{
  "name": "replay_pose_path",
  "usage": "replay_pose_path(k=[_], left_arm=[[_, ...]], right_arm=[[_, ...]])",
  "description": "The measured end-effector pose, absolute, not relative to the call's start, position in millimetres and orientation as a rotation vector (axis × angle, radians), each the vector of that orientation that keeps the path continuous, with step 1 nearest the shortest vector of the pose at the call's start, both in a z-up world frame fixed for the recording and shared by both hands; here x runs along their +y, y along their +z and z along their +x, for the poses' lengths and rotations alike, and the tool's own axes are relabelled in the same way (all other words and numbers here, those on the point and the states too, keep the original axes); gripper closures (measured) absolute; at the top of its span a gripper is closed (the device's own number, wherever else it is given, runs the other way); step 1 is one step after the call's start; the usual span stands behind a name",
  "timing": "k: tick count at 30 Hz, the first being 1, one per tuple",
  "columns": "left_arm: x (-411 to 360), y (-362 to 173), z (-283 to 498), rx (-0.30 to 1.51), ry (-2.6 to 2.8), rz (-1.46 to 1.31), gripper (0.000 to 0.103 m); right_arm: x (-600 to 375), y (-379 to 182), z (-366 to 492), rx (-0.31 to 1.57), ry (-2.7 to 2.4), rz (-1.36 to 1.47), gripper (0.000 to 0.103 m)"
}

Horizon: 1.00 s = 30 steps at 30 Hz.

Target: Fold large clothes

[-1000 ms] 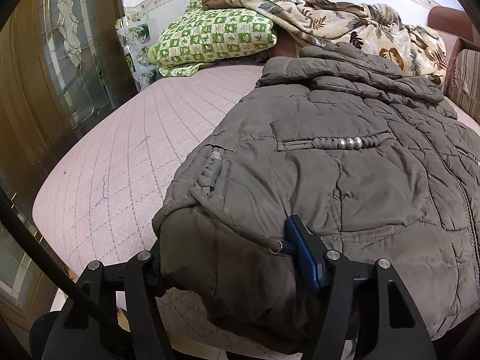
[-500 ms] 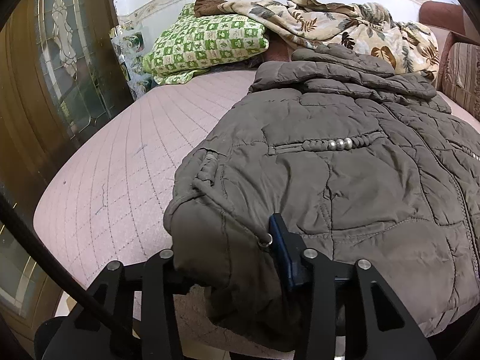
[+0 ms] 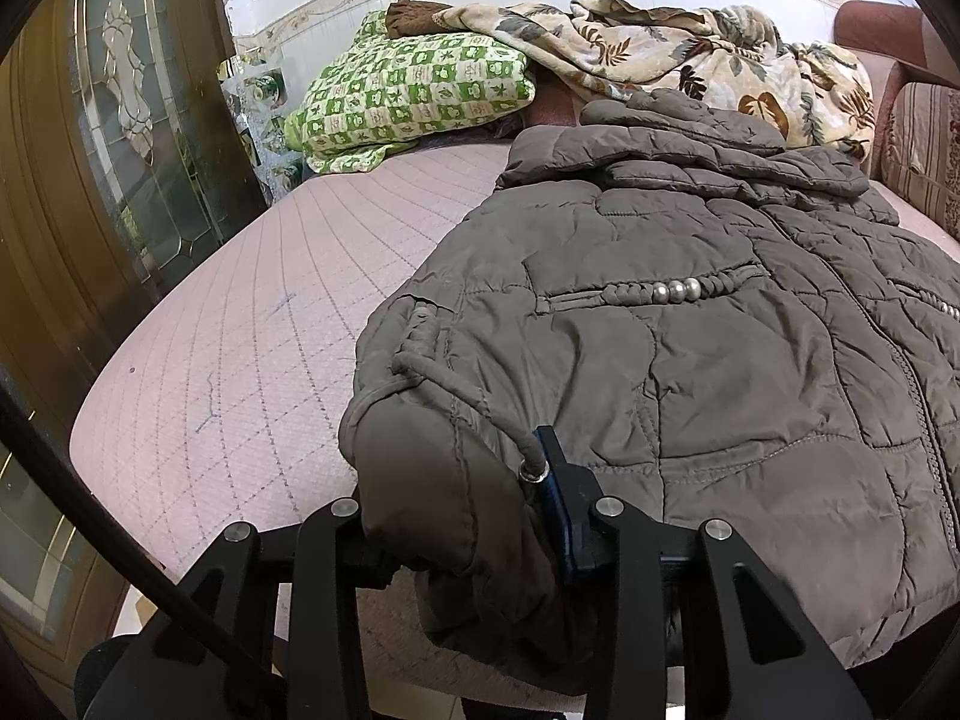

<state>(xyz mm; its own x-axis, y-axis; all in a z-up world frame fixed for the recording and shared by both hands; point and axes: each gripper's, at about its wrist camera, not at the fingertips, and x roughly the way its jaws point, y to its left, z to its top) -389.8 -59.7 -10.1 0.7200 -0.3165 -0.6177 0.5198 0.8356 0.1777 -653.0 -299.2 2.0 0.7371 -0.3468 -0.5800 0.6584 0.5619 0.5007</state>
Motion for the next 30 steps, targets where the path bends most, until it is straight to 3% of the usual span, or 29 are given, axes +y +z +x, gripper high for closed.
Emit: replay_pose_path(k=[13, 25, 30], left_arm=[[-62.0, -10.8, -390.8, 0.615, -0.46, 0.354, 0.065], [-62.7, -14.3, -390.3, 0.604, -0.435, 0.367, 0.06], [-66.0, -14.6, -387.2, 0.61, -0.424, 0.36, 0.058]], right_arm=[[-300.9, 0.9, -646.5, 0.472, -0.633, 0.765, 0.075], [-306.5, -8.9, -621.8, 0.586, -0.632, 0.721, 0.051], [-303.9, -7.1, -618.9, 0.6, -0.645, 0.68, 0.053]])
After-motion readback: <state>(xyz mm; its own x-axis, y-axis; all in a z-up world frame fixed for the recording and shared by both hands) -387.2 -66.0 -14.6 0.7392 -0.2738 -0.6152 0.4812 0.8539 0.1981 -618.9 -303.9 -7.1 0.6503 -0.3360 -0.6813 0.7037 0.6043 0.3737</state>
